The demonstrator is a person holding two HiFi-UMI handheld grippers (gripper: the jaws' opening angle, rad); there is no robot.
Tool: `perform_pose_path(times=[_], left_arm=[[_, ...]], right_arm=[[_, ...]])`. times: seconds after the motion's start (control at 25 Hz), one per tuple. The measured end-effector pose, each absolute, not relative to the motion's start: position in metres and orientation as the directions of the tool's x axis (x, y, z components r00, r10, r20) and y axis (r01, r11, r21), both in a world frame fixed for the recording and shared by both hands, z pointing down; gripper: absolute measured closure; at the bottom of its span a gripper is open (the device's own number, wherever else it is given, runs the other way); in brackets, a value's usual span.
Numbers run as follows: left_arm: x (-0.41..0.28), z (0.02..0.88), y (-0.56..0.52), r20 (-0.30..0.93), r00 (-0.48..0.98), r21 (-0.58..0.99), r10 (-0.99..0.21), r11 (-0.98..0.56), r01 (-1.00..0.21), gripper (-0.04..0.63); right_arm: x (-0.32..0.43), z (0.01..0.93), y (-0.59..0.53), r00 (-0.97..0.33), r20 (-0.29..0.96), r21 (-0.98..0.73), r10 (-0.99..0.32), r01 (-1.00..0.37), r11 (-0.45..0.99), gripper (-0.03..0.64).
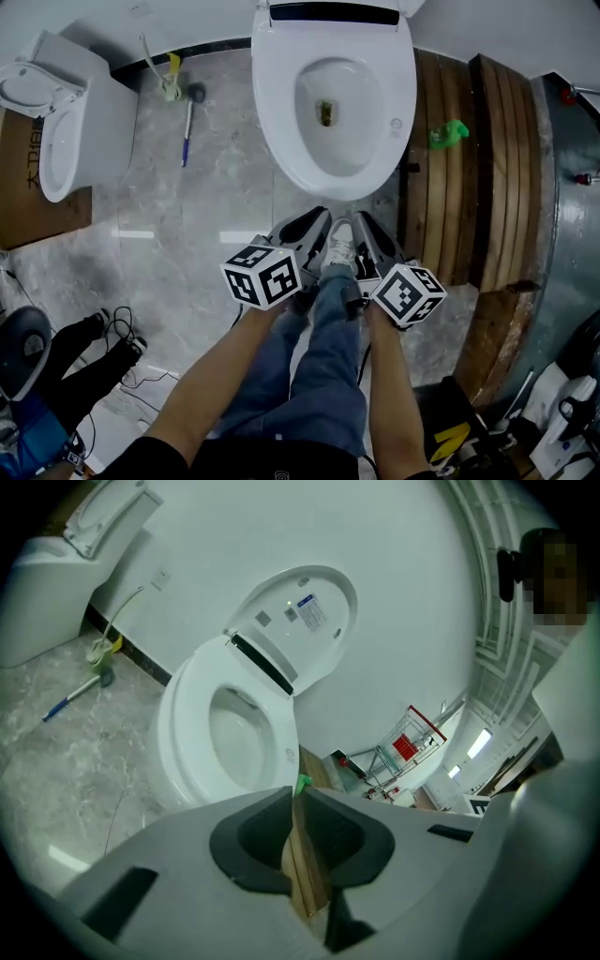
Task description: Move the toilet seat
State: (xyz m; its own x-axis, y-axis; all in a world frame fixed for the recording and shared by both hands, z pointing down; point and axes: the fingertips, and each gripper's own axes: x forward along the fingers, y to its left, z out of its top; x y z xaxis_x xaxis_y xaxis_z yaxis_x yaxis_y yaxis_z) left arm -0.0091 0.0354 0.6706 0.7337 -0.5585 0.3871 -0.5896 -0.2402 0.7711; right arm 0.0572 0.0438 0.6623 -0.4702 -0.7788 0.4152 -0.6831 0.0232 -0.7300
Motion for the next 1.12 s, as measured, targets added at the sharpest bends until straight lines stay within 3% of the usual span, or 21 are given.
perform_pose_path(times=[0.12,0.24,0.56,1.12], left_arm=[[-0.007,0.698,0.034,0.384,0.736,0.802,-0.557,-0.193,-0.565,0.53],[-0.004,0.721,0.032,0.378,0.74,0.828,-0.556,-0.155,-0.539,0.491],[-0.01,0.768,0.021,0.365,0.719,0.874,-0.591,-0.05,-0.484,0.41],[-0.006,0.797,0.01,0.371,0.687,0.901,-0.625,0.063,-0.429,0.397]], right_arm=[[0.06,0.689,0.042,-0.468,0.421,-0.743,-0.777,-0.669,0.0,0.578],[0.062,0.711,0.039,-0.472,0.417,-0.766,-0.777,-0.642,-0.021,0.509],[0.07,0.769,0.03,-0.456,0.426,-0.817,-0.782,-0.564,-0.116,0.417],[0.077,0.804,0.012,-0.428,0.431,-0.883,-0.794,-0.382,-0.273,0.408]])
